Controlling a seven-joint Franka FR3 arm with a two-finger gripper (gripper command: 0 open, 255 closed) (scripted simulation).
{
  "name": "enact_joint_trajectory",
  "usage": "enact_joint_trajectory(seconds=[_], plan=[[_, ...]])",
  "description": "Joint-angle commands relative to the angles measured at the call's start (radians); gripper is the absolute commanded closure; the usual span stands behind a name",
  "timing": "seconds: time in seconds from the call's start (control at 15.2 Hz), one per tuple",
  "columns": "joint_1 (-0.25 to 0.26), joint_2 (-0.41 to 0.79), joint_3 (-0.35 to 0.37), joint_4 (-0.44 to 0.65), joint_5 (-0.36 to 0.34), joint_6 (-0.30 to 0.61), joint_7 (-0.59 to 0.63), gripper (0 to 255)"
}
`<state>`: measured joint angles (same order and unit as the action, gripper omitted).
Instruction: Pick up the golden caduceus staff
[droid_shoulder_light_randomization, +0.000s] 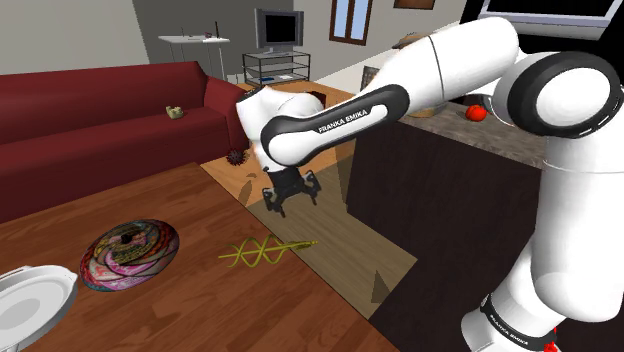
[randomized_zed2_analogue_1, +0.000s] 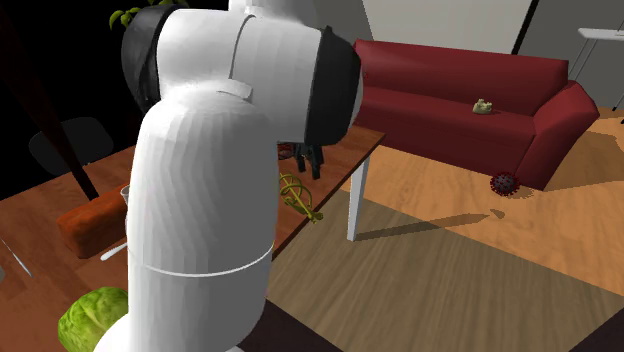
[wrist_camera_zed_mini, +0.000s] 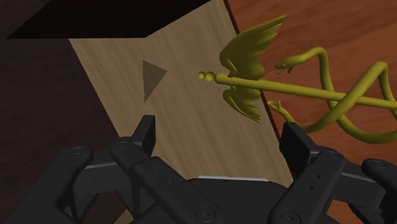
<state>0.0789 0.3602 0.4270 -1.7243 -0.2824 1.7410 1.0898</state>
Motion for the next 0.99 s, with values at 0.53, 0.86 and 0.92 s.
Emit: enact_joint_trajectory(seconds=[0.53, 0.86, 0.92], plan=[[0.170, 0.479, -0.074, 0.543, -0.086, -0.173, 0.137, 0], [0.170, 0.508, -0.080, 0.525, -0.093, -0.127, 0.145, 0], [0.170, 0.514, -0.081, 0.522, -0.095, -0.119, 0.147, 0]])
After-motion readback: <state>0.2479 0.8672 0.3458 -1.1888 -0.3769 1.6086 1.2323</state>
